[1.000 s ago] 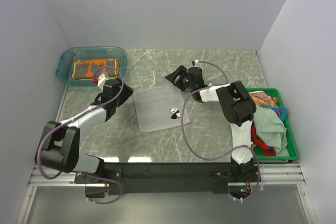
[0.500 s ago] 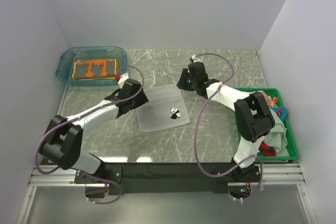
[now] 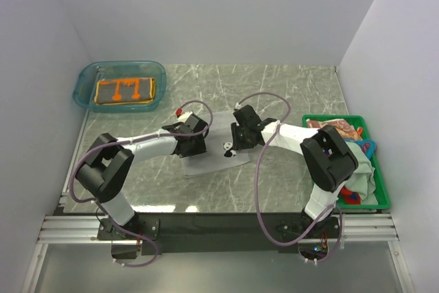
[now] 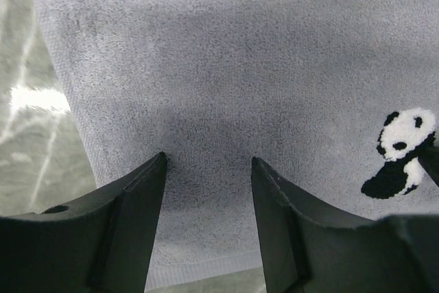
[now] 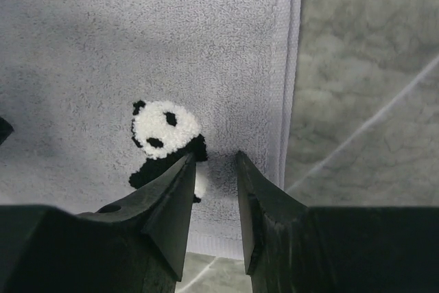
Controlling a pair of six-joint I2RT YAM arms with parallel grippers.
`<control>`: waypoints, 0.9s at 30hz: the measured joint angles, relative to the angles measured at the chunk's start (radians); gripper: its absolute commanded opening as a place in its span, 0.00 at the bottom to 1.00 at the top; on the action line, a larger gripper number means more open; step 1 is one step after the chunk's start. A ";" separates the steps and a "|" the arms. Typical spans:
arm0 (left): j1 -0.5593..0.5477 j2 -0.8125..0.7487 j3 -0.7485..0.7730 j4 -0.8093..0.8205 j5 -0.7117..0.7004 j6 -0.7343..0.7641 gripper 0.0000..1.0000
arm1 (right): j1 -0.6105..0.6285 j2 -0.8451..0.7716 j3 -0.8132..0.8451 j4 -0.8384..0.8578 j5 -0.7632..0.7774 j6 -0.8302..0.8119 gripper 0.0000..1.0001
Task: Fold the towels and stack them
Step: Fold the towel
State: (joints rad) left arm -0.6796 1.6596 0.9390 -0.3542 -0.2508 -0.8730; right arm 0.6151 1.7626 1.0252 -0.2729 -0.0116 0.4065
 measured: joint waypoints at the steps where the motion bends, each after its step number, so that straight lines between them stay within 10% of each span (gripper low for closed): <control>1: -0.011 -0.001 -0.002 -0.002 -0.006 0.000 0.58 | 0.004 -0.012 -0.016 0.000 0.001 0.000 0.38; 18: -0.182 -0.225 -0.115 -0.134 -0.035 -0.060 0.95 | 0.106 -0.330 -0.279 -0.103 -0.014 0.040 0.57; 27: 0.101 -0.266 0.010 -0.083 -0.049 0.082 0.83 | -0.127 -0.255 0.020 -0.084 -0.102 -0.142 0.60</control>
State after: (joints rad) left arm -0.5781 1.3937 0.9493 -0.4370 -0.2996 -0.7914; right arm 0.4885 1.5074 1.0454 -0.3569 -0.1135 0.2649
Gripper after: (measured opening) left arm 0.867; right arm 0.600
